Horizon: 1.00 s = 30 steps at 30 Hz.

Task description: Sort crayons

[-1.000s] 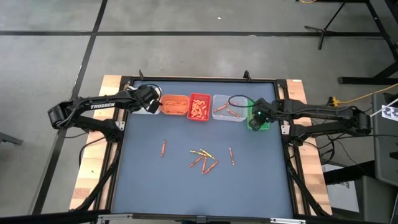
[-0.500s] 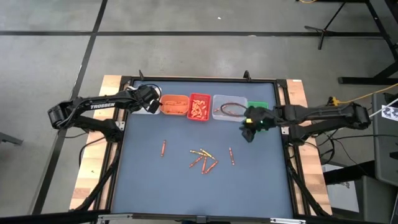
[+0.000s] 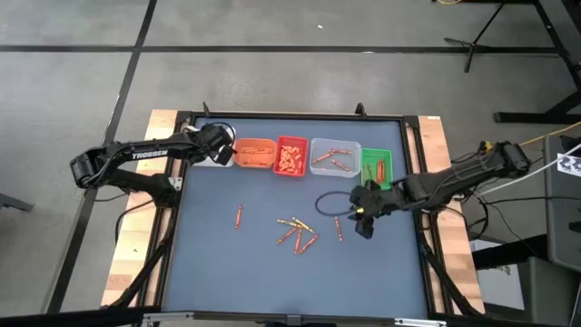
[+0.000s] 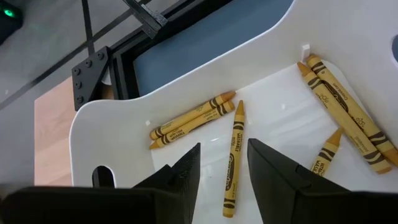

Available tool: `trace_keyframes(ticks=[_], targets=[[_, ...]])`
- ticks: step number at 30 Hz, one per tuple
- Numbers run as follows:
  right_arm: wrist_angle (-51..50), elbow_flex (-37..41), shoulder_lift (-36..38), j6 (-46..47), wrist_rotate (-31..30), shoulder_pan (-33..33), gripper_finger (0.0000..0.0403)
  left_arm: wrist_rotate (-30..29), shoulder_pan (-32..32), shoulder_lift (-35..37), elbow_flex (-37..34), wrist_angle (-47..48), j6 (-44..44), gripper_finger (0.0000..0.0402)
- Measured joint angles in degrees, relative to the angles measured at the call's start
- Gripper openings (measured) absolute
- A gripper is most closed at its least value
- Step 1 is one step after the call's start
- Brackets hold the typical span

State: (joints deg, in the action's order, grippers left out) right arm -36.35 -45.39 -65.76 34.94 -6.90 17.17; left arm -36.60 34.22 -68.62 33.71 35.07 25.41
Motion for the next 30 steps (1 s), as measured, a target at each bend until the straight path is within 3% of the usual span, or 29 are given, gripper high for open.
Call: trace_keyframes(ticks=[12,20,30], targets=[[0.56,0.00,-8.11,13.75,-3.54,6.48,0.0145,0.02,0.00,0.00,0.00,0.02,0.00,0.0116],[0.56,0.00,-12.24,23.58,-7.46,7.35,0.0145,0.02,0.00,0.00,0.00,0.02,0.00,0.0116],[6.40,0.02,-17.95,25.27,-9.16,7.35,0.0145,0.02,0.00,0.01,0.00,0.02,0.00,0.0116]])
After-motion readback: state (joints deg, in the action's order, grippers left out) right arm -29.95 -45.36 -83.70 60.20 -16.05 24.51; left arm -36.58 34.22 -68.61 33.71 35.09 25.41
